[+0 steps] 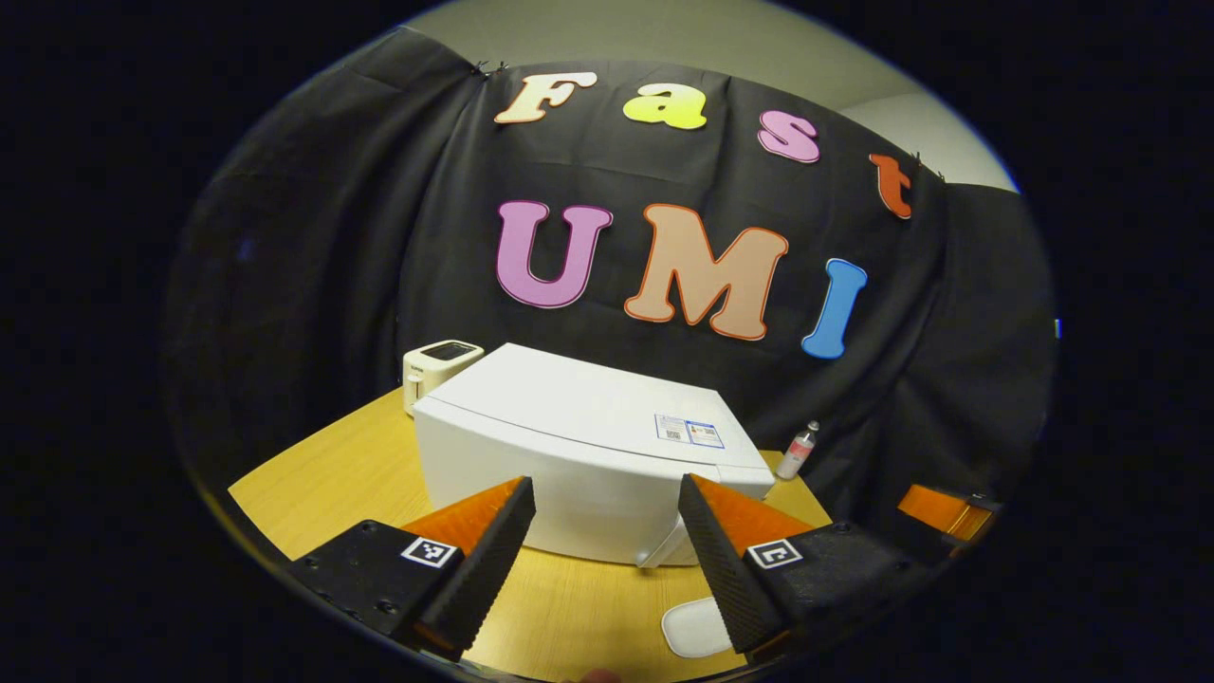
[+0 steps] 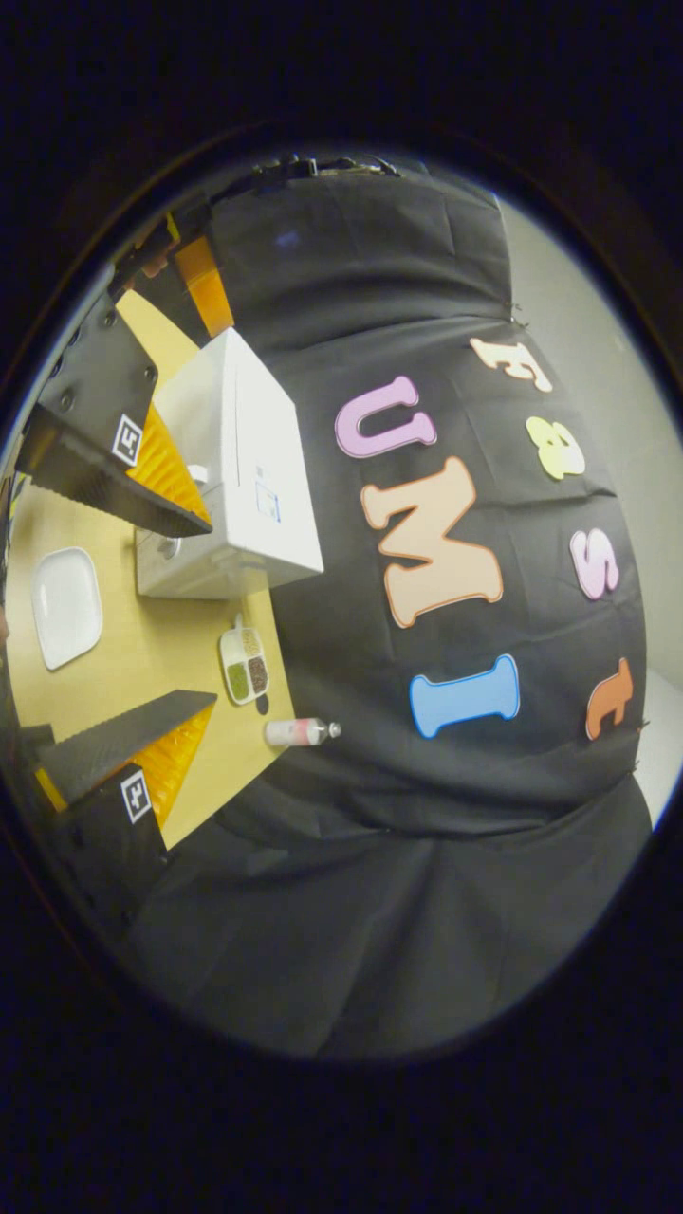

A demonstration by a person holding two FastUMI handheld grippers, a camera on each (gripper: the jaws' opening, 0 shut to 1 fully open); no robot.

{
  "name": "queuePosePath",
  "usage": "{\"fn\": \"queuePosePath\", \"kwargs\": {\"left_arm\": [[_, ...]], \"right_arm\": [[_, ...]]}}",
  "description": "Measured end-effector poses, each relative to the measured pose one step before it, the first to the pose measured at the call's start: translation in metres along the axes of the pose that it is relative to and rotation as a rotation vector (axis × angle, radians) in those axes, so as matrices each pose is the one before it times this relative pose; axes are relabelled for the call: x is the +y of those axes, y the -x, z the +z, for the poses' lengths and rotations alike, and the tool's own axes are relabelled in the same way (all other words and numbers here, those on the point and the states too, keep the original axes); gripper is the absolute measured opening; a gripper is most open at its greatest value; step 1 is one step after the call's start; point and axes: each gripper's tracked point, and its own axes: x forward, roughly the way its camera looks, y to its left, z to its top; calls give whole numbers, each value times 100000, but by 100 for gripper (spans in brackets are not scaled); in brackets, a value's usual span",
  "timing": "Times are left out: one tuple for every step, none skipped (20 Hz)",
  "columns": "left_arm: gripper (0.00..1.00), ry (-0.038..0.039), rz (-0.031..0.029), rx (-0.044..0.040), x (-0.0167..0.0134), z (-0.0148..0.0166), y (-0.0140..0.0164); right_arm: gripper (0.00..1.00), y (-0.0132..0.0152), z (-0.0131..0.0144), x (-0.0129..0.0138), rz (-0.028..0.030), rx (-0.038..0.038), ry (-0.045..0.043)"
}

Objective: Open the microwave oven with the left hand, put the food in, and close the microwave oven.

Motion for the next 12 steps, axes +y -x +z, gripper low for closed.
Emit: {"fn": "queuePosePath", "kwargs": {"left_arm": [[96, 24, -710, 217, -283, 207, 194], [96, 47, -481, -429, -240, 215, 217], [95, -236, -253, -541, -168, 581, 82], [95, -536, -160, -209, -57, 180, 208], [95, -707, -1, -242, -123, 74, 147], [96, -938, -149, 71, -168, -46, 4], [96, -1104, -221, 276, -133, -116, 115], [95, -975, -91, 300, -178, -125, 27], [95, -689, -233, 412, -110, -207, 84], [96, -386, -186, 613, -144, -237, -16], [96, -100, -233, 562, -181, -240, -108], [95, -103, -62, 601, -212, -259, -51]], "right_arm": [[91, 83, 367, 174, 930, -834, 266], [91, 118, 338, 158, 670, -1011, 257], [91, 130, 222, 53, 598, -747, 407], [91, 219, 289, 77, 324, -627, 734], [91, 110, 190, -44, -77, -668, 747], [91, 67, 206, -165, -96, -783, 862], [91, 45, 158, -45, 108, -531, 755], [91, 91, 29, 2, 32, -469, 382], [91, -7, 6, -21, 243, -257, 141], [91, 106, 27, -14, 246, -16, 25], [91, 82, -84, -173, -105, 133, 133], [91, 57, -212, -226, -31, 508, 164]]}}
